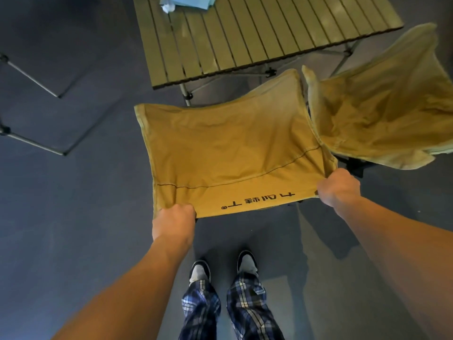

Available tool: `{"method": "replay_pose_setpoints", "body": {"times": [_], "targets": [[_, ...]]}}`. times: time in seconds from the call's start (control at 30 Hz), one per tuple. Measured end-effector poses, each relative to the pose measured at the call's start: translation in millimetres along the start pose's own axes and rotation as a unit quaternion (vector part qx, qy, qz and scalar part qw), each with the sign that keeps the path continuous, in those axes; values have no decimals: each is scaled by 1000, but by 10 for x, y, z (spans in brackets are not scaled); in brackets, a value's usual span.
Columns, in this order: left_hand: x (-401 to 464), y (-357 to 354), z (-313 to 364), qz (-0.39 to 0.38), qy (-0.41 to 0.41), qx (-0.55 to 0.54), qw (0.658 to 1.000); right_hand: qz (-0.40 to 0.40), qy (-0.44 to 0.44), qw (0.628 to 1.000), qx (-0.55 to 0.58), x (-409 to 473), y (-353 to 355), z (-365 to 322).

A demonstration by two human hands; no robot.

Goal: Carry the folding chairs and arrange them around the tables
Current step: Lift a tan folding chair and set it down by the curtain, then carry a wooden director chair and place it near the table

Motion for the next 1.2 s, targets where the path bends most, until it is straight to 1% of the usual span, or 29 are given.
{"method": "replay_pose_setpoints", "body": {"times": [0.17, 0.37, 0.5, 0.6, 0.7, 0.73, 0.8, 0.87, 0.93, 1.03, 1.1, 1.2], "targets": [[53, 18, 32, -13, -11, 6, 1000, 10, -12, 999, -29, 26, -4, -25], [72, 37, 6, -1, -21, 1, 1000, 23, -8, 999, -21, 66, -48, -15], [89, 20, -3, 5, -10, -4, 1000, 25, -3, 1000, -9, 53, -54, -35], [91, 14, 10, -16, 12, 2, 1000, 22, 21, 999, 15, 39, -7, 0], [26, 78, 55, -67, 32, 41, 996, 5, 54, 996, 72, -52, 45, 111], [-1, 129, 108, -70, 24, 67, 995, -1, 60, 993, 102, -118, 68, 169], [-31, 217, 263, -38, -18, 85, 995, -4, 68, 985, 161, -258, 87, 259], [-100, 346, 609, 30, -108, 71, 991, 8, 78, 974, 211, -403, 138, 488], [-159, 448, 881, 73, -167, 33, 983, -8, 88, 972, 220, -512, 119, 586], [-512, 581, 1457, 123, -274, 19, 954, 2, 30, 965, 259, -747, 307, 1204], [-803, 594, 1793, 121, -331, 29, 935, 15, -17, 961, 275, -937, 419, 1690], [-1341, 586, 2381, 113, -409, 58, 903, 56, -110, 946, 298, -1234, 588, 2544]]}}
Point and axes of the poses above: each hand's wrist, its own x-axis towards the middle knuckle, its own y-axis out of the back of the hand, z = x × y, the point moved 2 cm from there along x, towards the middle knuckle, and after that the axes turned 8 degrees about z, right-handed, at the moved point
